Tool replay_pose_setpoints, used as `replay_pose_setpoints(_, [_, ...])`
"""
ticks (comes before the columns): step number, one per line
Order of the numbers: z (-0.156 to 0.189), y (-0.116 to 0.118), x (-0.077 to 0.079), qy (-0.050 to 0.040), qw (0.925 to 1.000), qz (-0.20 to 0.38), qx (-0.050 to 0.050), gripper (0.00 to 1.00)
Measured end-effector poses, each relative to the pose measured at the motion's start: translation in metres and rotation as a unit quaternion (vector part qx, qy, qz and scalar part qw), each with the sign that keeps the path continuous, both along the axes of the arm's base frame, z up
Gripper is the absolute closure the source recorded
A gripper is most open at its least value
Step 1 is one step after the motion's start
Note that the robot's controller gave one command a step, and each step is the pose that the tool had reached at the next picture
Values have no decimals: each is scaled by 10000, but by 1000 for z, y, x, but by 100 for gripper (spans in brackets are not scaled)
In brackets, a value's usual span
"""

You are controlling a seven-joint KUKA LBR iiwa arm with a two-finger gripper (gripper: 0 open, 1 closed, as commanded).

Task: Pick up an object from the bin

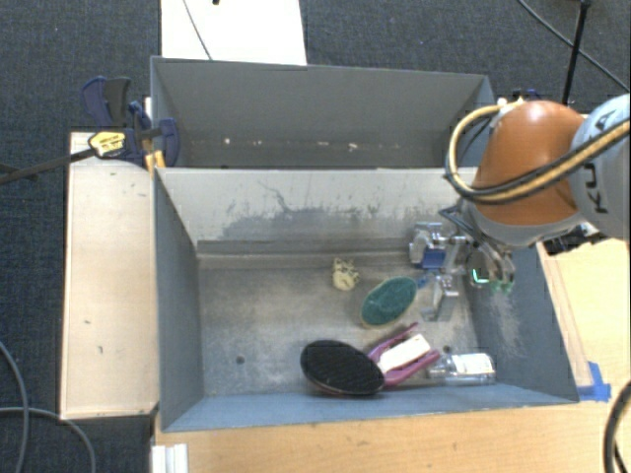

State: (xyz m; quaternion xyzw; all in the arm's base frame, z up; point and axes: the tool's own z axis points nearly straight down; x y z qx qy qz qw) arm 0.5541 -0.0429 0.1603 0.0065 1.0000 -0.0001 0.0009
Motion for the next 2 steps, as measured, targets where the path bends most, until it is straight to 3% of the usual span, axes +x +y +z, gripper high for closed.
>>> replay_pose_setpoints(1, [-81, 28, -9, 17, 9899, -1418, 9, 0])
replay_pose_setpoints(2, [-80, 28, -8, 1, 9901, -1400, 6, 100])
